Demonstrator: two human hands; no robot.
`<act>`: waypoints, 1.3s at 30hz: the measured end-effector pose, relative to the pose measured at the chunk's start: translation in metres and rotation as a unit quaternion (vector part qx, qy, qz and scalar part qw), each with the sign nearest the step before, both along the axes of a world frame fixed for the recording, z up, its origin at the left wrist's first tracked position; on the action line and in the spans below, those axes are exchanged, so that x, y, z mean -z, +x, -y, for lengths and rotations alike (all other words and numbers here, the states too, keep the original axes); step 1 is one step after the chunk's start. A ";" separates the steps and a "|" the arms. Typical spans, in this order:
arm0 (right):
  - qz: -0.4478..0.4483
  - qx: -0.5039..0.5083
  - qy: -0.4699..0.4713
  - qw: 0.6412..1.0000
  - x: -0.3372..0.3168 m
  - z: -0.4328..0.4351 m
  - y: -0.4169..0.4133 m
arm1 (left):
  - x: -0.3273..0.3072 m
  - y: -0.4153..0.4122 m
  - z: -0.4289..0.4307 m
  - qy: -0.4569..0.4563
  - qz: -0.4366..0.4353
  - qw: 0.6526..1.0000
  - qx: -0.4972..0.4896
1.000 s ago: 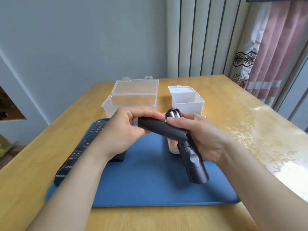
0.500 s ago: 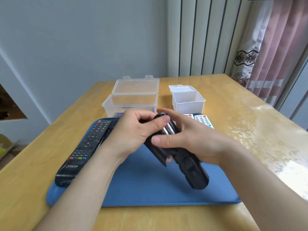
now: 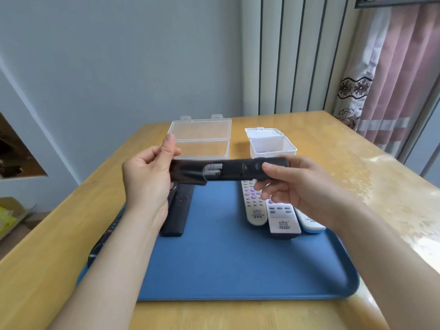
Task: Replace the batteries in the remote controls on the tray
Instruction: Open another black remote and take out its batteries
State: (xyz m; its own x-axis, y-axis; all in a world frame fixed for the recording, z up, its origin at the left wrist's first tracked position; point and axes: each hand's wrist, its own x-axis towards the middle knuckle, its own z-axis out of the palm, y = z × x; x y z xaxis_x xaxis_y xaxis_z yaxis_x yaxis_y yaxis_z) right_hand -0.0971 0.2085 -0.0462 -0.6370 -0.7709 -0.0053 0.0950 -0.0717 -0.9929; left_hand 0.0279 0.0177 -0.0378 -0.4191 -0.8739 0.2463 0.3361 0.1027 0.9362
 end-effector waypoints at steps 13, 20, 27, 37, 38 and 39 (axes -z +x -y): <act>0.038 0.007 -0.075 0.996 -0.002 0.004 0.005 | 0.011 -0.003 -0.008 -0.228 0.155 0.961 0.014; 0.093 0.092 -0.122 0.984 -0.002 0.012 0.010 | 0.007 -0.002 -0.028 -0.193 0.214 0.937 0.197; -0.028 0.078 -0.094 0.992 0.015 0.033 0.040 | 0.018 -0.012 -0.072 -0.081 0.135 0.968 0.194; 0.076 0.085 -0.098 0.989 0.001 0.020 0.035 | 0.017 -0.001 -0.063 -0.554 0.294 0.753 0.199; 0.069 0.087 -0.090 0.990 0.000 0.020 0.036 | 0.017 -0.001 -0.063 -0.554 0.302 0.747 0.208; 0.053 0.090 -0.079 0.991 -0.001 0.020 0.036 | 0.015 0.000 -0.063 -0.553 0.311 0.744 0.210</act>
